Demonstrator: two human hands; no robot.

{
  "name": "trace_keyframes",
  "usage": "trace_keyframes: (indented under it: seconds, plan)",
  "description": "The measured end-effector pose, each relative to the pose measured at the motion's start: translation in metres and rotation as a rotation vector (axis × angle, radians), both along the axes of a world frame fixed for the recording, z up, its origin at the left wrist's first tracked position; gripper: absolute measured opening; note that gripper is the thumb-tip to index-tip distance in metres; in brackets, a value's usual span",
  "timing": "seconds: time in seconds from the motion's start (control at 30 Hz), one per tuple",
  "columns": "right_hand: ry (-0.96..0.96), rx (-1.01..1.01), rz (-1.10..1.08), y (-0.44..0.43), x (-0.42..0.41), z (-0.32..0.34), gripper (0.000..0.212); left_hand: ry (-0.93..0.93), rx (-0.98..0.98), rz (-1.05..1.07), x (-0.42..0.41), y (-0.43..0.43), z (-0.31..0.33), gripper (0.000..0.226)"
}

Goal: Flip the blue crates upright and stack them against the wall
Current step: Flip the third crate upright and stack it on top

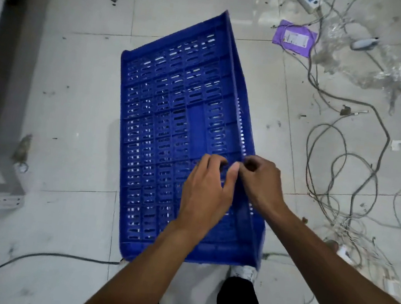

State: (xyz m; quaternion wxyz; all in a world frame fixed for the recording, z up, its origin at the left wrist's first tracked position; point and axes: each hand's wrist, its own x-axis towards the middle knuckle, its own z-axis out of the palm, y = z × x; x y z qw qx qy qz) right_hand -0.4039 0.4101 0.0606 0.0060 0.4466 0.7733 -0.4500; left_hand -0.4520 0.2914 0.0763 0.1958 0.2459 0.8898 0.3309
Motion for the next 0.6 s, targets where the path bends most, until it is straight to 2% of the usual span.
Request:
trace_keyframes:
  seconds: [0.27,0.4,0.5,0.6]
  plan:
    - [0.092,-0.018,0.319,-0.082,-0.042,0.002,0.033,0.020,-0.070,0.252,-0.055,-0.061,0.004,0.030]
    - [0.096,-0.149,0.531,-0.112,-0.052,0.002,0.039,0.170,-0.177,0.254,-0.077,-0.092,0.007,0.038]
    - [0.043,0.022,0.784,-0.133,-0.049,0.001,0.040,0.178,-0.292,0.283,-0.099,-0.119,-0.002,0.043]
    - [0.030,0.064,0.824,-0.146,-0.037,-0.011,0.041,0.147,-0.388,0.346,-0.126,-0.160,-0.017,0.038]
